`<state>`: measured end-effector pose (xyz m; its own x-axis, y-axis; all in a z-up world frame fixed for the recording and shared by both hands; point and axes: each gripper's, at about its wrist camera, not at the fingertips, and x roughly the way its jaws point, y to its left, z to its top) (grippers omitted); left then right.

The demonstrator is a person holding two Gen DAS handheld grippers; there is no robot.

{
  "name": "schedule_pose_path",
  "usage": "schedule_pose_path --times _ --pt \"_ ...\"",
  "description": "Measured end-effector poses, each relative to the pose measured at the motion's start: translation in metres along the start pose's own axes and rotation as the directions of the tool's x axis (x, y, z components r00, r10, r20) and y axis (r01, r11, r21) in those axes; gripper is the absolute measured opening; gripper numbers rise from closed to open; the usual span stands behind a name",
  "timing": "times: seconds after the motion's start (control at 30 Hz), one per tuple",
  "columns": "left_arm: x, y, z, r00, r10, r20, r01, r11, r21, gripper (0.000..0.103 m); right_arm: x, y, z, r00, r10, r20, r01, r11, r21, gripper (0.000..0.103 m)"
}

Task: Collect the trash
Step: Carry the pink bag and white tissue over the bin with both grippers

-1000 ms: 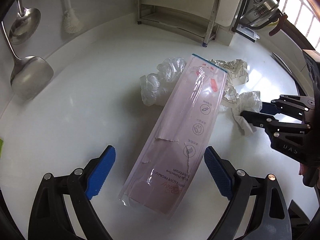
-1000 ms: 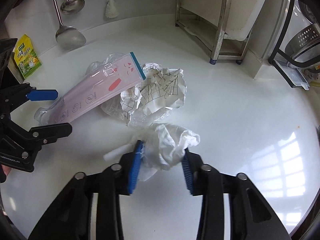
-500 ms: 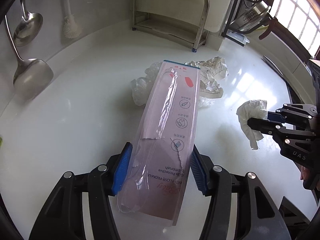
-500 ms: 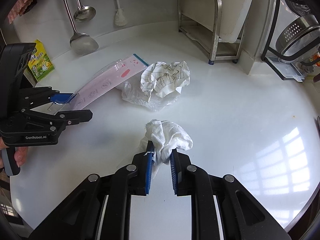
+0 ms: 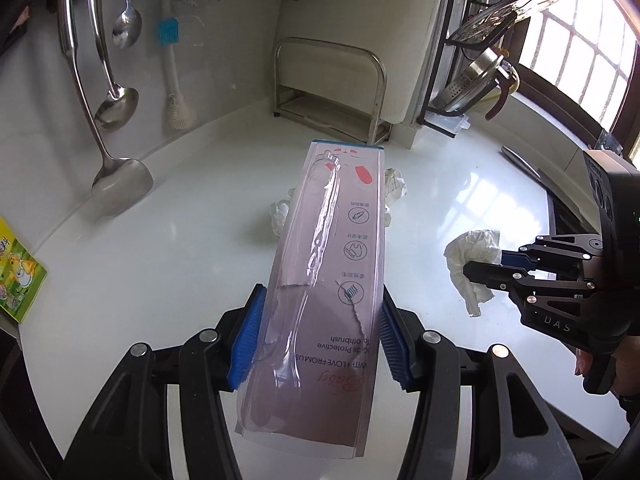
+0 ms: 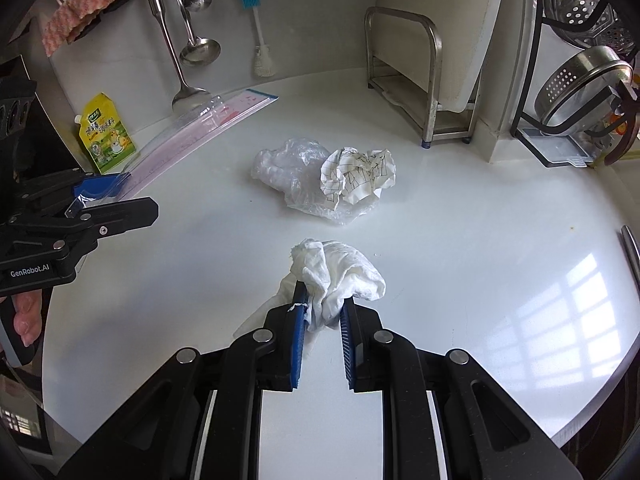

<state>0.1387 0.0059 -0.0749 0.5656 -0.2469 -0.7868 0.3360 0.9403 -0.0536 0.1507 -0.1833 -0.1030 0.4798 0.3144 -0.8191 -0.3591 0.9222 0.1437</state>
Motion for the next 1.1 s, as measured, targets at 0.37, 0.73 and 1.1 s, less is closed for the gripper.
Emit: schedule_pose_path --times 0.37,0.73,1.1 --pt "-0.063 -0.022 -0.041 1.0 -0.019 0.022 0.019 1.0 -0.004 0.052 -0.058 0.025 -0.045 1.0 0.013 0.01 -0.013 1.0 -0.024 0.016" --pt "-0.094 -0.043 -0.079 0.999 -0.036 0.004 0.036 0.999 0.011 0.052 -0.097 0.044 -0.091 1.0 0.018 0.021 -0.018 1.0 0.003 0.016" --pt "-0.117 -0.079 -0.109 0.994 -0.108 -0.015 0.109 0.991 0.08 0.052 -0.125 0.057 -0.136 1.0 0.006 0.014 -0.007 0.999 0.044 0.016"
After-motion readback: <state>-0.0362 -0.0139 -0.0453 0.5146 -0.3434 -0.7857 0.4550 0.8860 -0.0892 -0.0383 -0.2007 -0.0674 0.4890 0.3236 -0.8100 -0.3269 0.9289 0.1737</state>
